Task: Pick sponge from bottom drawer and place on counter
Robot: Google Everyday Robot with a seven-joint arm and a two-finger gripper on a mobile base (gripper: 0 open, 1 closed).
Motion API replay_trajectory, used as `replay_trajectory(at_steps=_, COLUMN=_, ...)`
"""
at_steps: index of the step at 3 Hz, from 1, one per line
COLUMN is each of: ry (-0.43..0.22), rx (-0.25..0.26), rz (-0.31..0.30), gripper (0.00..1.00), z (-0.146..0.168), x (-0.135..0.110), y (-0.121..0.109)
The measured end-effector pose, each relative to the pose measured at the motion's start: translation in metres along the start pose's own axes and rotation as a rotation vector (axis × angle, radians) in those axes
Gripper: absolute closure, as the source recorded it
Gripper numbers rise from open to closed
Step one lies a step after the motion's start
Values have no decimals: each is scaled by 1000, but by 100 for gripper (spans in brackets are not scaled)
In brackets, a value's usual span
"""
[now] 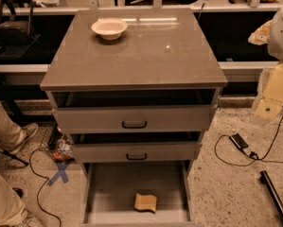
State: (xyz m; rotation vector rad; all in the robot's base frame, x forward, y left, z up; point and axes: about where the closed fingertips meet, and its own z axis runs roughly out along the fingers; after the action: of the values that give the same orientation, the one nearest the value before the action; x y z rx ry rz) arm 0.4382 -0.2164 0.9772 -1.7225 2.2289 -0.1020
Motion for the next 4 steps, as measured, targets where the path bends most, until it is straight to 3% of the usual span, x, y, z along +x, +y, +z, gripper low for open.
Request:
replay_trajectory(at_steps=1, ry=-5, rx=-2, rz=4, gripper=0, z=3, x=0, y=1)
replay_trajectory(at_steps=2, ry=-73, rx=-37, rz=68, gripper=0, z=43, x=-3, y=14)
replay_trajectory(at_steps=3, ry=-194, rx=-134, rz=165, gripper=0, z=115, x=-22, y=38)
replay_trajectory(at_steps=4, ry=-296, rx=-244, rz=219, gripper=0, z=183, x=-59, y=63)
